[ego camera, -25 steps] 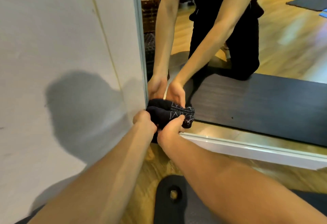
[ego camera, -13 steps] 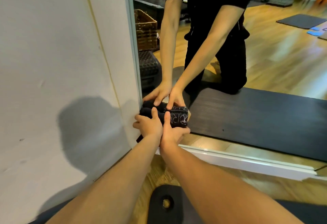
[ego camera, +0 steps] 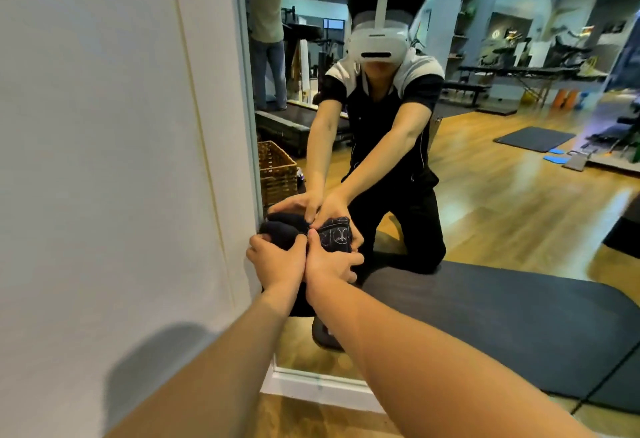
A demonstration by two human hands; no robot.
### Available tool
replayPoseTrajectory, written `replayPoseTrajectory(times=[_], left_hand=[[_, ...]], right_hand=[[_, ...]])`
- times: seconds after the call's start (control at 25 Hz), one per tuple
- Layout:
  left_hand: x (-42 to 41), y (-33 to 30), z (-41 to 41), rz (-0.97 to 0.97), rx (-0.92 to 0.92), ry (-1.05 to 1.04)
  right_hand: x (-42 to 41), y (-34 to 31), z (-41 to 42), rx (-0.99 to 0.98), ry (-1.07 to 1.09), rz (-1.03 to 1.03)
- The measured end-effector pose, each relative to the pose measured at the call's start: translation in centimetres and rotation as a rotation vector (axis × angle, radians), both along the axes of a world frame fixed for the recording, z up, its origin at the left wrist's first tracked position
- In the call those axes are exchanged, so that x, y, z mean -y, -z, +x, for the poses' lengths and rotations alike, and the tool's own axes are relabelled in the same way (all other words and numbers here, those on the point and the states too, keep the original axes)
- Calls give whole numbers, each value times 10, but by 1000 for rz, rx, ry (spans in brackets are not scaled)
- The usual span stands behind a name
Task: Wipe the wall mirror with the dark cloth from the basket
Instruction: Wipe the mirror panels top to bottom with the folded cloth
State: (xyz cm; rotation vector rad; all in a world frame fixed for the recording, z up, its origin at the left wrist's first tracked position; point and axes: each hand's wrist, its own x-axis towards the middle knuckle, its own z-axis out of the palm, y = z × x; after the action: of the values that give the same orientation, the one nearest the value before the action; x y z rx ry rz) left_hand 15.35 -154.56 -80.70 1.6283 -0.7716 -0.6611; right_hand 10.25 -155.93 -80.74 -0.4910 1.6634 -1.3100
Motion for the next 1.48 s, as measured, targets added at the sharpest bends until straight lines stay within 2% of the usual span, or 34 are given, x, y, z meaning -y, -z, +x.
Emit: replayPoseTrajectory(times=[0.24, 0.4, 0.52, 0.6, 0.68, 0.84, 0.92, 1.0, 1.08, 1.36, 1.48], left_hand=[[-26, -183, -15, -218, -13, -39], [-16, -351, -35, -430, 108, -46], [-14, -449, -59, -532, 170, -77], [-14, -496, -74, -611, 182, -77], [-21, -536, -92, -671, 242, -90], [-46, -608, -125, -762, 419, -105], [-57, -637, -136, -810, 444, -101], [-67, -657, -147, -844, 467, -90], [-75, -672, -153, -867, 497, -90], [-82, -706, -137, -904, 502, -61], [-70, -720, -120, -901, 522, -45]], right_hand=[[-7, -195, -10, -71, -13, -50], [16, -360, -36, -4, -29, -239], [11, -465, -70, 4, -100, -376], [1, -519, -97, -60, -180, -485], [-13, -560, -125, -270, -231, -564], [-50, -619, -181, -769, -211, -843], [-64, -641, -203, -907, -168, -1060], [-77, -656, -220, -920, -175, -1250], [-86, -664, -230, -939, -197, -1331], [-90, -690, -238, -1116, -267, -1427], [-79, -708, -228, -1188, -229, -1461]])
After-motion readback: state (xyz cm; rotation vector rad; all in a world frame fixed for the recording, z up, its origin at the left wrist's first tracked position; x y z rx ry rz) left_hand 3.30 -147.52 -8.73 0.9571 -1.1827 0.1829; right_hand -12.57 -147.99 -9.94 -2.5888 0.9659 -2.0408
